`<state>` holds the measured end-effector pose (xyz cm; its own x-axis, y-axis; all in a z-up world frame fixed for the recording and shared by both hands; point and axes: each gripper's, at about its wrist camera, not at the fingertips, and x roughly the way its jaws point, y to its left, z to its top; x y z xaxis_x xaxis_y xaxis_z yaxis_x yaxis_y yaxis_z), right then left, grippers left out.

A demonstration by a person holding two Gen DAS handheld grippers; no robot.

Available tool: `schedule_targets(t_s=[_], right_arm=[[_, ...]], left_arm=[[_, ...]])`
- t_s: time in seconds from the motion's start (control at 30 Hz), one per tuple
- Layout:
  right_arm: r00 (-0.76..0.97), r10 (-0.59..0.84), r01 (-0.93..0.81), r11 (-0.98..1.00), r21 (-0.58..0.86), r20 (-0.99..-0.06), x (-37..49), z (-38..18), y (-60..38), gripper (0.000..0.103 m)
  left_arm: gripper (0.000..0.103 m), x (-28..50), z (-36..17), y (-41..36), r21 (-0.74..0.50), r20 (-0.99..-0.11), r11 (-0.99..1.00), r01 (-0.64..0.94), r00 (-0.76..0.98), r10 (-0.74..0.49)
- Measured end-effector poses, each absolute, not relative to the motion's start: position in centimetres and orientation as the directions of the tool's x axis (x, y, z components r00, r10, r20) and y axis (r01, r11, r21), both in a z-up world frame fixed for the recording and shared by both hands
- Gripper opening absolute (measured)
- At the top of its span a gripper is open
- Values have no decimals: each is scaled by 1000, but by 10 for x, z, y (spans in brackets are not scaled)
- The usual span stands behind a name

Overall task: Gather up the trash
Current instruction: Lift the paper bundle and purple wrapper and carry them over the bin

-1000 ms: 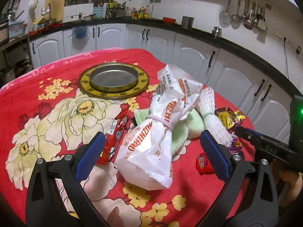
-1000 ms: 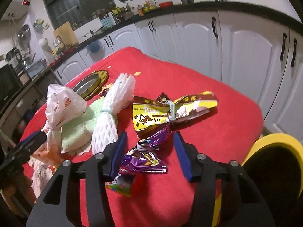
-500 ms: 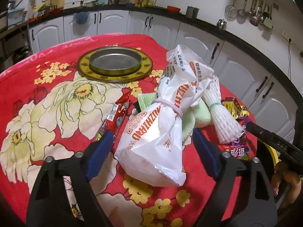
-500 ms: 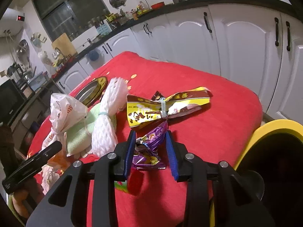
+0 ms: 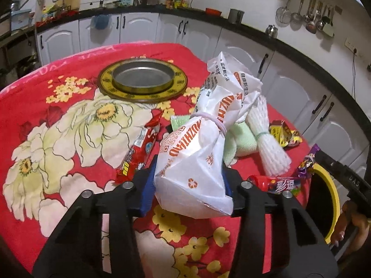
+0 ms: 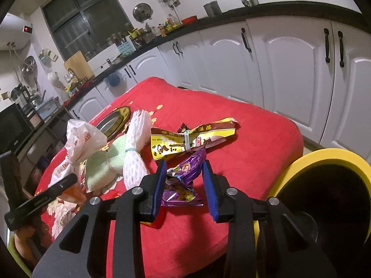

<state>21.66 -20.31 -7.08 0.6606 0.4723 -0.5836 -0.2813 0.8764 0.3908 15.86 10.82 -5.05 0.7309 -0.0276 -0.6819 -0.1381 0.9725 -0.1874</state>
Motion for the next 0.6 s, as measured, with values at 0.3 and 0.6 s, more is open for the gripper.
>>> schedule_targets(t_s=[0.3, 0.6], right_arm=[[683, 473, -296, 876, 381, -556, 203, -59, -208, 30], [701, 489, -331, 868, 371, -519, 187, -42, -212, 30]], left_arm=[[35, 150, -30, 103, -210, -632, 972, -108, 773, -51], [35, 143, -17, 84, -220, -596, 975, -40, 796, -102]])
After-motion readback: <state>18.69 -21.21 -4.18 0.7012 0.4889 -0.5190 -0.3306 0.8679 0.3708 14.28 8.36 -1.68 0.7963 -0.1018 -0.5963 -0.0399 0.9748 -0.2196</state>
